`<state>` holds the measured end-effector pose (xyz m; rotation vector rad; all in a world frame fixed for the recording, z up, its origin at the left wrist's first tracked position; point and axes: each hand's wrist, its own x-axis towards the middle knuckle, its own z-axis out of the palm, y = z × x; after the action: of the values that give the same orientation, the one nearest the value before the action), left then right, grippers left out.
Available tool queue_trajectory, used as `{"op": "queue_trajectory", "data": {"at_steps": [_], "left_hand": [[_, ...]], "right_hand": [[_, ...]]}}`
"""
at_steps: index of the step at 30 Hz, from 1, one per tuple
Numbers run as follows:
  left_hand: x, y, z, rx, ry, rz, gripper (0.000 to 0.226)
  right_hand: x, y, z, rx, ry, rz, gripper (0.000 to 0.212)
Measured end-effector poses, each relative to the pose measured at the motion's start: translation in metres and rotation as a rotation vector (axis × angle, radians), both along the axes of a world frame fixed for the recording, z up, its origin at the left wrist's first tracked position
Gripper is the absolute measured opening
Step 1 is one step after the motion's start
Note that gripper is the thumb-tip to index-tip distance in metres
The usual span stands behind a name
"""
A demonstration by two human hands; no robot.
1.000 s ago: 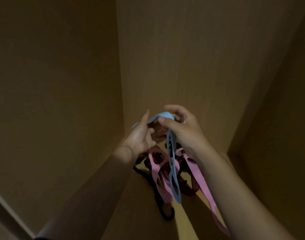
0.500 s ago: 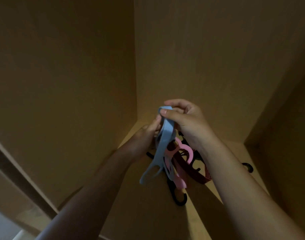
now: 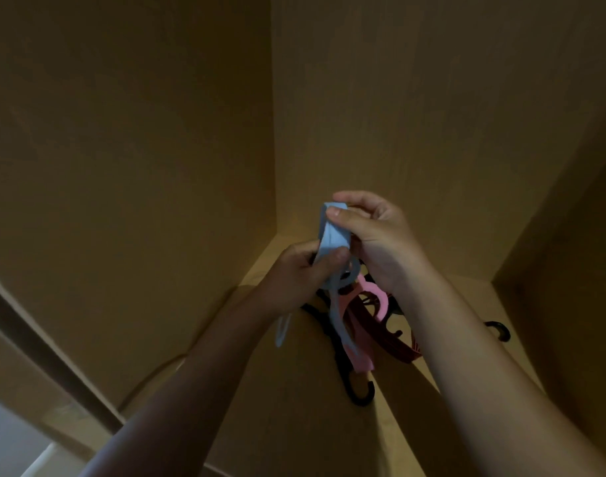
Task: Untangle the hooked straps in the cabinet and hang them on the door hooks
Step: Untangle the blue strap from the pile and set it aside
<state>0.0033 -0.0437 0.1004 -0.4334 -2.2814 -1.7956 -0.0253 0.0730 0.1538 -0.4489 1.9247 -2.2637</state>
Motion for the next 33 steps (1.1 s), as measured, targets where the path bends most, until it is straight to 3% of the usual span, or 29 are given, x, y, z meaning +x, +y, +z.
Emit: {"op": "queue_trajectory", "data": {"at_steps": [2,3,9,17,24,29,33], "left_hand": [[0.003,0.003,-0.001,0.018,-0.058,-0.025,0.014],[0.004,0.004,-0.001,0.039,-0.072,-0.025,0.012],[0.006,0.006,0.0,0.161,-0.094,0.088,0.027],[0.011,0.002,-0.002,0.065,-0.02,0.078,0.022],[0.012,-0.005,0.004,0.322,-0.173,0.04,0.01],[0.022,-0.02,0.008,0.237,-0.071,0.178,0.014],[0.029,-0.037,0.014,0.177,-0.04,0.182,0.011]], "right_hand": [[0.0,-0.002,-0.001,-0.001,-0.01,-0.035,0.013],[0.0,-0.002,-0.001,0.0,-0.017,-0.049,0.013],[0.004,-0.003,0.004,0.03,0.006,-0.084,0.022],[0.008,-0.005,0.005,0.185,0.183,-0.044,0.024],[0.003,-0.012,0.001,0.174,0.155,-0.033,0.019],[-0.002,-0.018,-0.016,0.252,0.122,0.013,0.021],[0.003,-0.03,-0.036,0.352,0.226,0.104,0.014]]}}
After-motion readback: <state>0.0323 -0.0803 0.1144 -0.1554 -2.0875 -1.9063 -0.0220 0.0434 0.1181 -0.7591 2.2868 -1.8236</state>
